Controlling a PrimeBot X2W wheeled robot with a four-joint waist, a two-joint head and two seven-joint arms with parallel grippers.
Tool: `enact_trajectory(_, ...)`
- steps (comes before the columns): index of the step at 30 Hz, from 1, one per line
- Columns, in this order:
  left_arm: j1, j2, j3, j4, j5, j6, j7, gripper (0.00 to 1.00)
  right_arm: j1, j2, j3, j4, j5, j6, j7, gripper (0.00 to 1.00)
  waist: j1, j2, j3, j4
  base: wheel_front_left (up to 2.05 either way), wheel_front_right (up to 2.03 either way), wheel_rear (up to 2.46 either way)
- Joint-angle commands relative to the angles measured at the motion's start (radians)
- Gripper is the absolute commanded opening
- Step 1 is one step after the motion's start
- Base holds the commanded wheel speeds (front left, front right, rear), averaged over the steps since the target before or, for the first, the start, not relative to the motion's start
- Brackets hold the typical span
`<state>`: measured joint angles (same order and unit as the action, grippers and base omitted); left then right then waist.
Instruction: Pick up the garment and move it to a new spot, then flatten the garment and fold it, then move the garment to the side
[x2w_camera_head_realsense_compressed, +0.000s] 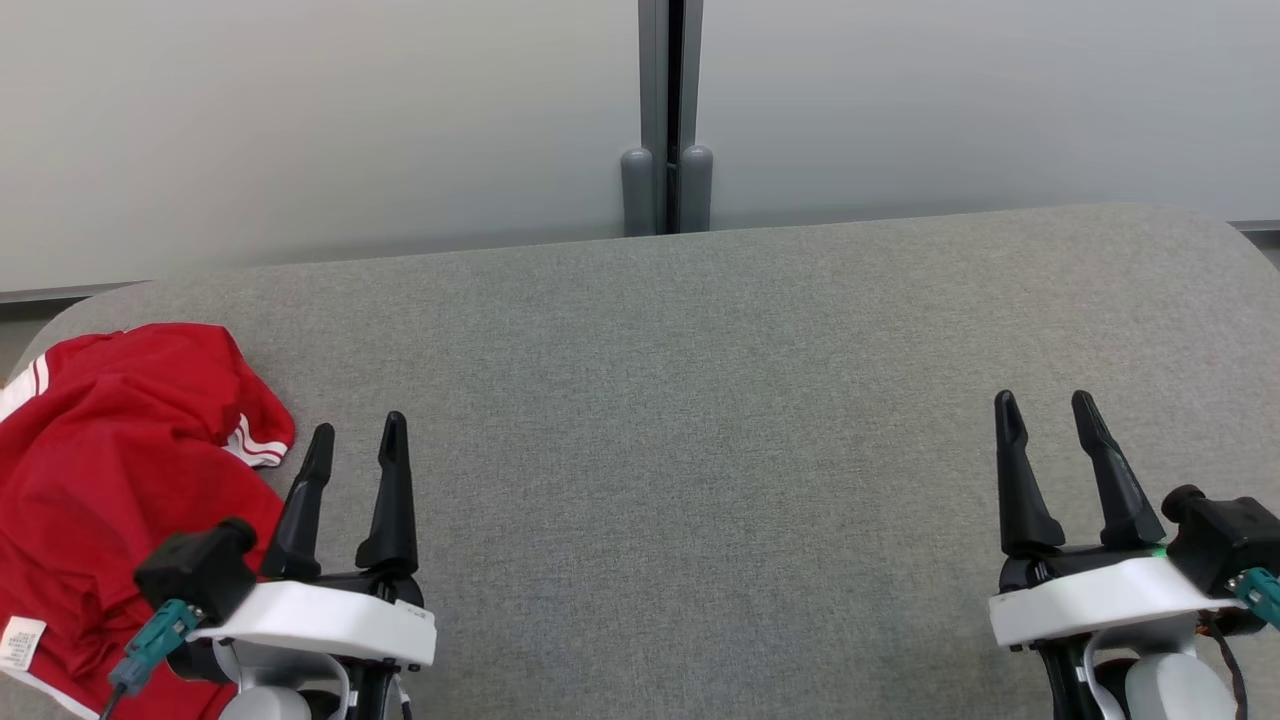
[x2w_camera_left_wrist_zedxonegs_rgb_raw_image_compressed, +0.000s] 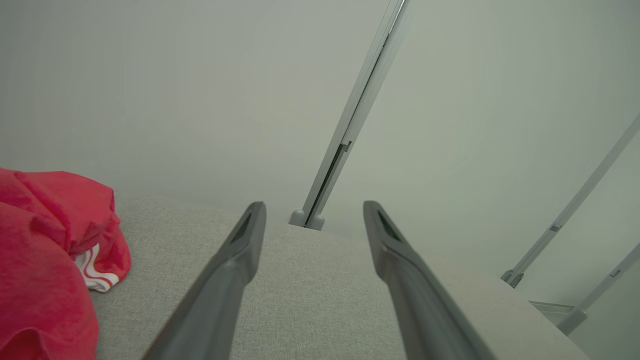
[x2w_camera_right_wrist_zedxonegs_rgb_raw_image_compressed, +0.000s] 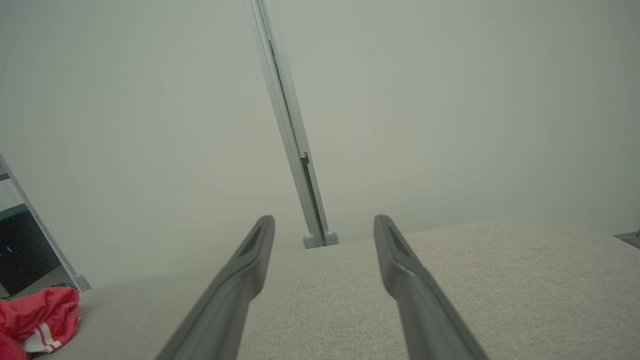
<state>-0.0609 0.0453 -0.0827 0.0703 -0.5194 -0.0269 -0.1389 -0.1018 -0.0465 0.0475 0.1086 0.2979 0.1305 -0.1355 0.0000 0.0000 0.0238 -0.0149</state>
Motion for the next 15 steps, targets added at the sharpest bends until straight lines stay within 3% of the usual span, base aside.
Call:
enact_trajectory(1,-0.010,0.009,-0.011,-0.003,0.040,0.010,-0.009,1.00,-0.006,-0.003,0.005,-0.002,-0.040,0.000,-0.014,1.00,0.0000,0.0000,0.000,0.000,0.00,0.00,0.00)
enact_trajectory(15,-0.021,0.059,-0.117,0.079,0.217,0.075,-0.044,1.00,-0.004,-0.004,0.018,0.034,-0.193,0.000,-0.048,1.00,0.0000,0.0000,0.002,-0.002,0.00,0.00,0.00)
